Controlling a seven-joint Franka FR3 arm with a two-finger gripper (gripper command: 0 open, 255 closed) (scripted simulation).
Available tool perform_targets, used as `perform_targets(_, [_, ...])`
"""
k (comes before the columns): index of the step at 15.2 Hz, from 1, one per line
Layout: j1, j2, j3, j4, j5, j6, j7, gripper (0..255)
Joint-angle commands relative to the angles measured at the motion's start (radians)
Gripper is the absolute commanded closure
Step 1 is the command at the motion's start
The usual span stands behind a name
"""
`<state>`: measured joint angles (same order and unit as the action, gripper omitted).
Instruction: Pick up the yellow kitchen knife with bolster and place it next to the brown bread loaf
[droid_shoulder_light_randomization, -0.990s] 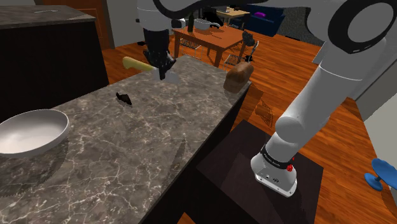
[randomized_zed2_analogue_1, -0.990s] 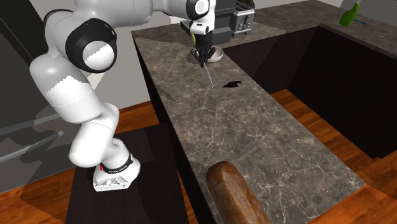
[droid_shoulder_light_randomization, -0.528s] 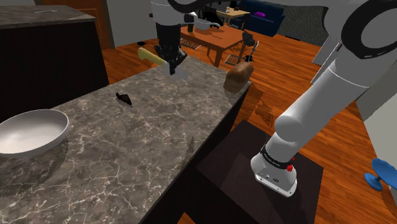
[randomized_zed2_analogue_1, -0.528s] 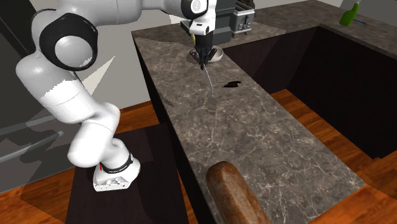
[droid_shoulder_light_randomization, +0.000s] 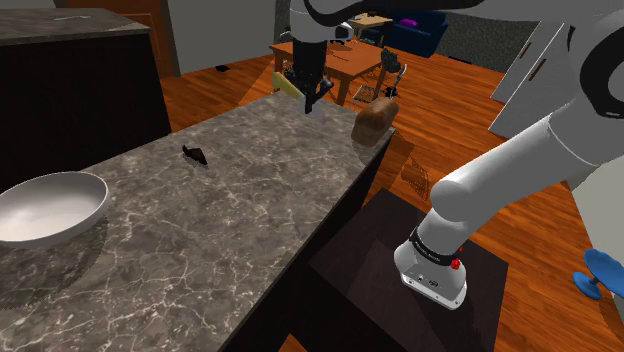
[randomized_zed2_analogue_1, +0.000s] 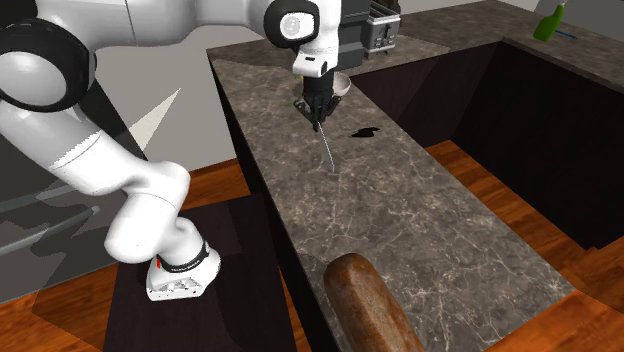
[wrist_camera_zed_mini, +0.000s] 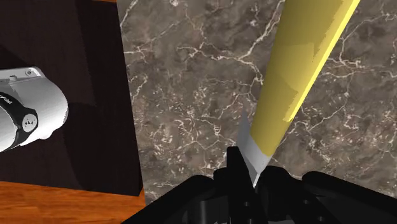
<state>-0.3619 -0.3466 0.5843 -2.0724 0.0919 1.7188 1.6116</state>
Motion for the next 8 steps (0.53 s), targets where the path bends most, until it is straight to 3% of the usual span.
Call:
perform_targets(1, [-0.008, -0.043, -0.046, -0.042, 0.005, 0.001, -0.063, 255])
perform_targets(8, [-0.039, -0.166, -0.197, -0.171, -0.012, 0.01, -0.251, 255])
